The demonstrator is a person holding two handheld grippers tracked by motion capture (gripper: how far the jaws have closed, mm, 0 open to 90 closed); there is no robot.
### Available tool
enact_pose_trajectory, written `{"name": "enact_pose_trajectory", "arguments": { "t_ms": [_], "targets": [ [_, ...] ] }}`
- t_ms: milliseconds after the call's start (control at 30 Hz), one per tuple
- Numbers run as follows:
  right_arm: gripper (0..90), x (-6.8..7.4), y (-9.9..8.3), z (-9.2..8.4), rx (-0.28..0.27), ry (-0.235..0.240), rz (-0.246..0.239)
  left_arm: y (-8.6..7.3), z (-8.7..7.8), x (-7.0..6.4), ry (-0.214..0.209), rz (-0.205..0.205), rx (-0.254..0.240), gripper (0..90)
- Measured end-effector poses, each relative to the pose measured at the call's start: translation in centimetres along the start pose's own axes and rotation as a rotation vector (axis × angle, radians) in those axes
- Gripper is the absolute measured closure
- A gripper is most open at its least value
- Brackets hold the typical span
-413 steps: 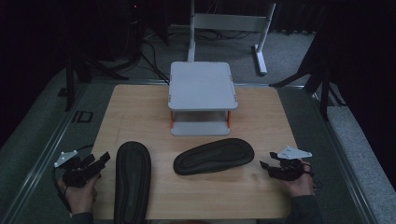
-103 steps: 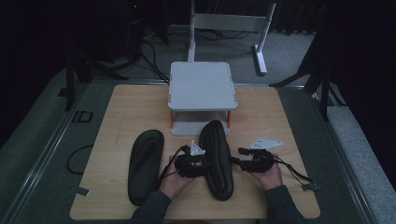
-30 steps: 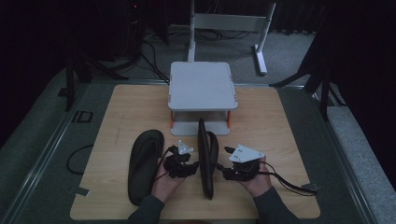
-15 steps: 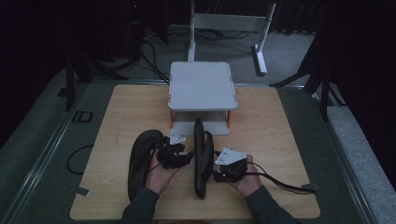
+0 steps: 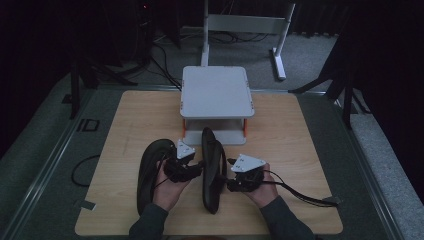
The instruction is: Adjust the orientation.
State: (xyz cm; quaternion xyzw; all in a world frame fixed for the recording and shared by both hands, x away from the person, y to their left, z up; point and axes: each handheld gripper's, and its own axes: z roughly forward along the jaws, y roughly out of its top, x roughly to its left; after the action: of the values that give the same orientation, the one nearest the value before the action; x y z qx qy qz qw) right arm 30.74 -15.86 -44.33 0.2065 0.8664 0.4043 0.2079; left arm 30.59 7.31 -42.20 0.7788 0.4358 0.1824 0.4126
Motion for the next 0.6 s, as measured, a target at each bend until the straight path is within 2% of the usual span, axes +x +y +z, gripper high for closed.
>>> {"name": "enact_pose_trajectory", "arguments": {
  "t_ms": [167,200,267,333,400,567,600],
  "targets": [
    [37.5,-0.2,0.0,0.2,0.007,-0.008,0.003,0.1,-0.4,-0.7,-0.014,0.013,-0.021,52.1],
    [37.5,-0.4,-0.1,0.4,0.012,-0.018,0.016,0.5,-0.6,-1.5,-0.042,0.048,-0.034,51.9],
    [37.5,-0.5,-0.1,0.7,0.019,-0.017,0.021,0.8,-0.2,-2.1,-0.048,0.072,-0.007,51.1],
    [37.5,-0.6,-0.1,0.9,0.018,-0.01,0.03,0.7,0.2,-1.8,-0.022,0.058,0.006,51.0],
    [37.7,-0.6,-0.1,1.1,0.013,0.008,0.043,0.4,0.3,-1.2,-0.014,0.037,0.014,50.9],
    [39.0,-0.6,-0.2,1.9,-0.004,0.06,0.075,-1.1,0.4,0.0,0.067,0.008,0.058,47.2],
    [39.7,-0.6,-0.2,2.0,-0.012,0.076,0.082,-1.3,0.5,0.1,0.074,-0.01,0.068,46.1]
  ]
}}
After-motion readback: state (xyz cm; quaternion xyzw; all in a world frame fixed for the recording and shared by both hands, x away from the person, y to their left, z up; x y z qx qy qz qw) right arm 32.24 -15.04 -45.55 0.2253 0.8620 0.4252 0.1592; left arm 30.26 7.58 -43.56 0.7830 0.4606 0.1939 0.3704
